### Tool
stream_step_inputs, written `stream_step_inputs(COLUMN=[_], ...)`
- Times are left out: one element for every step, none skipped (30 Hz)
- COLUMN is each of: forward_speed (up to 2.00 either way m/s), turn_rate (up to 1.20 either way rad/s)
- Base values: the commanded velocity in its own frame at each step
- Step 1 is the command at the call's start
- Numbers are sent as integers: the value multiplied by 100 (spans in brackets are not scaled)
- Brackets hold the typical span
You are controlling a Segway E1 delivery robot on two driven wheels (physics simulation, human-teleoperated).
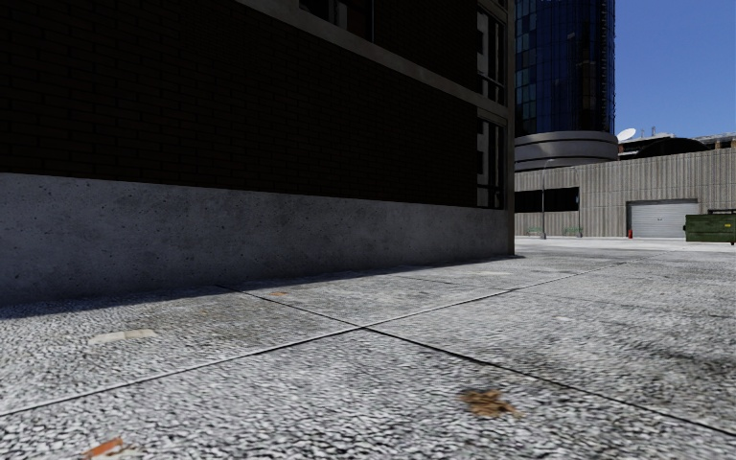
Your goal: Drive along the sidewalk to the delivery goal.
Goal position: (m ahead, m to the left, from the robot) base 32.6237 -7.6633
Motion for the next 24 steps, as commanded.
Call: stream_step_inputs(forward_speed=[0, 0, 0, 0, 0, 0, 0, 0, 0, 0, 0, 0, 0, 0, 0, 0, 0, 0, 0, 0, 0, 0, 0, 0], turn_rate=[0, 0, 0, 0, 0, 0, 0, 0, 0, 0, 0, 0, 0, 0, 0, 0, 0, 0, 0, 0, 0, 0, 0, 0])
